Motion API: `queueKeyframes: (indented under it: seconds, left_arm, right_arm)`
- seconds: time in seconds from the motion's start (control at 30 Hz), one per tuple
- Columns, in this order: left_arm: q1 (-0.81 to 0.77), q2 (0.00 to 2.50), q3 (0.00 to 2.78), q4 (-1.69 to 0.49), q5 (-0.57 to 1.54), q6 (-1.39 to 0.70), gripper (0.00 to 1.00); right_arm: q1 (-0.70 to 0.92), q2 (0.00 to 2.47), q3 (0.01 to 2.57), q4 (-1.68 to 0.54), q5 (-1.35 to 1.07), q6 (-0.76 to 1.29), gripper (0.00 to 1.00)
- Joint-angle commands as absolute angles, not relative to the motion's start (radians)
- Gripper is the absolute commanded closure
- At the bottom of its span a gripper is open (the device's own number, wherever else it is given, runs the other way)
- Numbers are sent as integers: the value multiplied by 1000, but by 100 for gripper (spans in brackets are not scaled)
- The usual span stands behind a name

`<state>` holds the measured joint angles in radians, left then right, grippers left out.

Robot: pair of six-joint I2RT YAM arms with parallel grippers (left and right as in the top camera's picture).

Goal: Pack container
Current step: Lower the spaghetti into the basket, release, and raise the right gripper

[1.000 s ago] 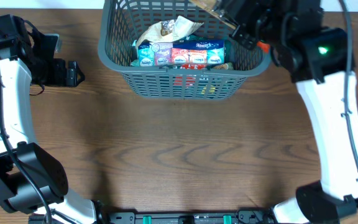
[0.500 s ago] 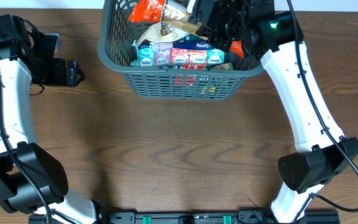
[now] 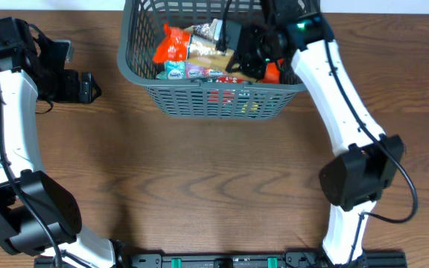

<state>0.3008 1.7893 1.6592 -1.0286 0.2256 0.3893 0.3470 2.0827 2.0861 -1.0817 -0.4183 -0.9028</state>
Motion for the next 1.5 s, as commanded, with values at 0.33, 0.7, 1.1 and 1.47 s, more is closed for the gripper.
queueKeyframes:
  seconds: [0.33, 0.7, 1.1, 1.47]
  left_arm:
    - [301, 1767, 1656, -1032, 226, 380, 1]
    - [301, 1767, 1656, -1032, 226, 380, 1]
    - [301, 1767, 1656, -1031, 226, 380, 1]
    - [301, 1767, 1656, -1027, 225, 380, 1]
  right_arm:
    - [374, 2135, 2130, -1306, -420, -913, 99]
    - [374, 2136, 2130, -1298, -392, -913, 94]
    - [372, 2135, 2131, -1222, -381, -896, 13]
    - [297, 2133, 2490, -1039, -244, -442, 15]
